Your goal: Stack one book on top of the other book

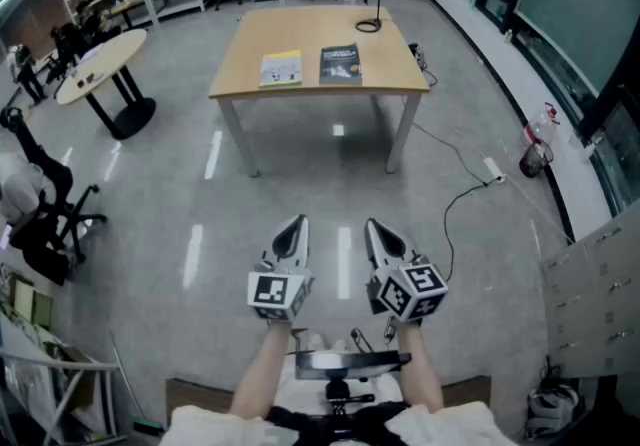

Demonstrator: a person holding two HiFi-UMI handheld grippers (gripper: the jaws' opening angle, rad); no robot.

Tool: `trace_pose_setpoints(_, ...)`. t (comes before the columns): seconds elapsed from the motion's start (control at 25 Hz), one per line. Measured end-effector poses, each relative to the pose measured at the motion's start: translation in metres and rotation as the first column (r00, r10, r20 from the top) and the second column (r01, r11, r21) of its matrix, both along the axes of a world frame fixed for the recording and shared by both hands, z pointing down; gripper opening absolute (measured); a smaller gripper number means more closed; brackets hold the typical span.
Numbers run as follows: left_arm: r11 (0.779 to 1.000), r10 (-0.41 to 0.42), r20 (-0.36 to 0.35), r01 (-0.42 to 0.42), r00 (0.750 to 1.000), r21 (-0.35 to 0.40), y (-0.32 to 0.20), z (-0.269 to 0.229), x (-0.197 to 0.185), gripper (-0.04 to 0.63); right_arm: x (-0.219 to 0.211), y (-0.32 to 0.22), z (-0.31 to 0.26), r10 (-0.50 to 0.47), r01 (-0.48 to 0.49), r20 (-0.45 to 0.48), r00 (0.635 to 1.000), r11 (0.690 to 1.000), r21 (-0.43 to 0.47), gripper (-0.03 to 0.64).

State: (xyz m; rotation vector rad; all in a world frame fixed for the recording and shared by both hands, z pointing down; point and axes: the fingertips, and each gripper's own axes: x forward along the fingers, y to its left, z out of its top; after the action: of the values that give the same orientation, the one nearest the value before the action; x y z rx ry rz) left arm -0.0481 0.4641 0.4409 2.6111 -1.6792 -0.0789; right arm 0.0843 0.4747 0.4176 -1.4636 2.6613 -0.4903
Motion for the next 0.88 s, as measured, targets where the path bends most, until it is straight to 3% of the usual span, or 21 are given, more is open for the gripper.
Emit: trace_pose_setpoints(0.88,0.999,-0.023,-0.016,0.022,1.0,-0.034,0.0,0.007,0.006,0.009,0.017,-0.005,0.009,-0.028,0.029,0.061,0.998,1.0,-0.009,0.002)
